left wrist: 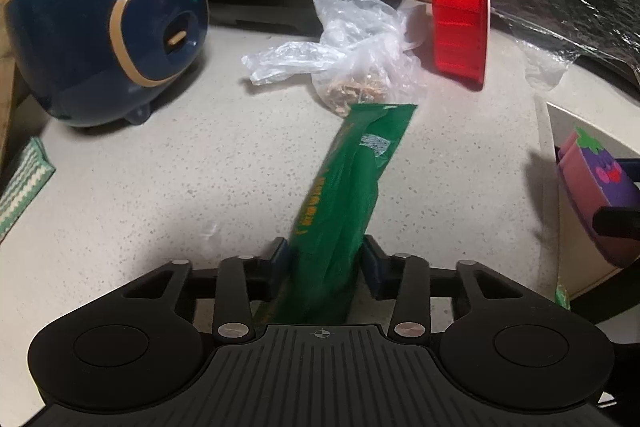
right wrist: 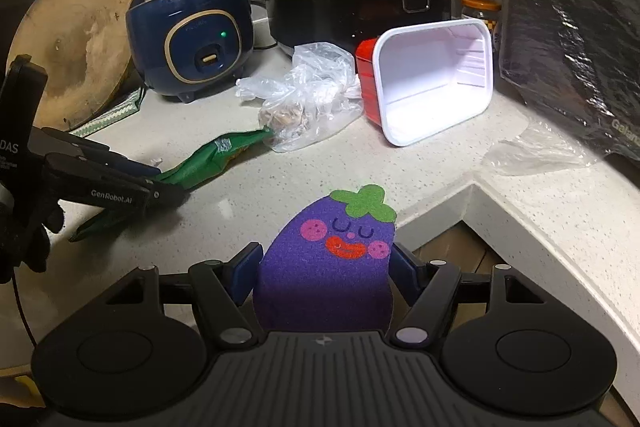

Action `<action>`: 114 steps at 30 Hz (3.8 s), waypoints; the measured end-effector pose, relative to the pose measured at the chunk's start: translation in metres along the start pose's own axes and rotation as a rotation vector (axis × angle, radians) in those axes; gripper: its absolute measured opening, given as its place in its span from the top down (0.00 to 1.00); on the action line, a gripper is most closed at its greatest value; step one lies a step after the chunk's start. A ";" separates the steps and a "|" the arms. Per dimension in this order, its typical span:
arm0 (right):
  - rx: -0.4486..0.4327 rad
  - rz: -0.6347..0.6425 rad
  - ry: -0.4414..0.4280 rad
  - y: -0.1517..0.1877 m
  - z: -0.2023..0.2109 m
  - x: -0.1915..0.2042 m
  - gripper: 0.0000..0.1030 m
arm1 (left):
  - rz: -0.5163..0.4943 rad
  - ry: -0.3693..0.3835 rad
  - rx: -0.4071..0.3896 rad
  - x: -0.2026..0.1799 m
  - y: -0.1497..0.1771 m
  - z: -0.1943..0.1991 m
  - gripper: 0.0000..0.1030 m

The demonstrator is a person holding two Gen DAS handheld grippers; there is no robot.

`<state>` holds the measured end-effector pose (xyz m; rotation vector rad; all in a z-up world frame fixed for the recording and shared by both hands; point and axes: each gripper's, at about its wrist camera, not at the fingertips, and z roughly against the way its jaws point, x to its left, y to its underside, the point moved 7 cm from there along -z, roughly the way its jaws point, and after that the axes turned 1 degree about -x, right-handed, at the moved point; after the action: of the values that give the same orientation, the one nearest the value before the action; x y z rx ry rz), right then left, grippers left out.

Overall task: Collect trash
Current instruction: 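Carry the green wrapper and eggplant sponge down over the bin with both grippers, then open the left gripper to drop the wrapper while the right gripper releases the sponge, then raise both grippers from the bin back up to the counter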

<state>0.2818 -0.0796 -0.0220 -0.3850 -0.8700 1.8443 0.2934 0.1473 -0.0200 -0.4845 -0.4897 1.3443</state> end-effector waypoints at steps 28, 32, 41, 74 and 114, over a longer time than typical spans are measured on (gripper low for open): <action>-0.075 -0.158 0.133 0.032 0.061 -0.081 0.33 | 0.168 0.330 -0.047 -0.125 -0.017 0.045 0.77; -0.048 -0.241 0.195 0.060 0.076 -0.120 0.33 | 0.140 0.444 0.045 -0.186 -0.009 0.029 0.77; 0.103 -0.379 0.225 0.146 0.087 -0.173 0.33 | 0.346 0.405 0.581 -0.271 0.108 -0.124 0.77; 0.536 -0.493 0.003 0.267 -0.119 -0.157 0.32 | 0.370 0.240 0.539 -0.220 0.181 -0.181 0.70; -0.052 -0.143 0.196 0.022 0.070 -0.104 0.21 | 0.280 0.073 -0.301 -0.124 -0.146 -0.042 0.70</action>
<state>0.2697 -0.2043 -0.0023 -0.5143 -0.7912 1.6247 0.4142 0.0001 0.0260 -0.8727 -0.5822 1.5212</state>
